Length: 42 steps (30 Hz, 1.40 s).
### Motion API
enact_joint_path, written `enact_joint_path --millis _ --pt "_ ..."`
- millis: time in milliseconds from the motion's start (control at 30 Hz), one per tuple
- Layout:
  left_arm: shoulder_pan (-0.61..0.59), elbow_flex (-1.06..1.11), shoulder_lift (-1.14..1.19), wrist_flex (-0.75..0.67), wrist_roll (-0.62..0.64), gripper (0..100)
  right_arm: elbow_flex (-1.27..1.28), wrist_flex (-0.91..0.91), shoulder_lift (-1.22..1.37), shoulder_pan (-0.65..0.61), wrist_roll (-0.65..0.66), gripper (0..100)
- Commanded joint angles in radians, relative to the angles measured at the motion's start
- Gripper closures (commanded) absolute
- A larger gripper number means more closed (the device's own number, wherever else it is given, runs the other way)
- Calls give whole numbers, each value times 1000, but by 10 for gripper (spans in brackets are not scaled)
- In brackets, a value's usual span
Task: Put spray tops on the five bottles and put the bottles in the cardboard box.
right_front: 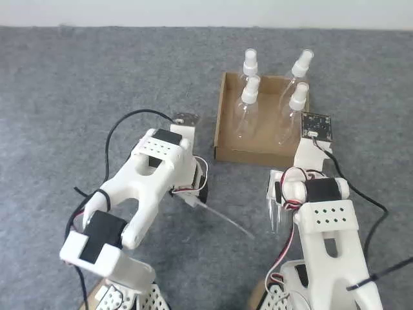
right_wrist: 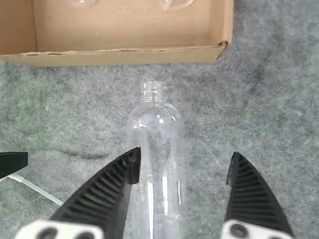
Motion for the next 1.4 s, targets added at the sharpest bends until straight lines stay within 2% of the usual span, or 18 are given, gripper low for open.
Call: enact_joint_path --millis 0,133,233,300,433,633,700,833,933,1200,1367 --pt "-34 -8 -55 -60 -14 728 -3 -18 4 13 -5 757" --pt "-169 -16 -52 -190 -48 730 -3 -18 4 15 -5 757" --pt "-233 -22 -52 -258 -247 729 -3 -18 4 15 -5 757" --pt "-241 -50 -51 -241 -319 729 -3 -18 4 16 -5 757" --pt "-242 -99 -52 -203 -361 727 -3 -18 4 18 -5 757" --pt "-249 -168 -52 -126 -437 666 6 -19 2 19 -3 757" --pt "-275 -174 -54 -126 -379 667 9 -21 2 19 -3 757" --pt "-345 -186 -55 -118 -107 698 12 -33 -1 19 -3 757" --pt "-351 -182 -51 -120 18 726 12 -33 -1 19 -3 757" --pt "-244 -159 25 -149 153 731 12 -33 -1 19 -3 757" --pt "-215 -206 143 -135 158 732 12 -31 -4 21 -3 757"
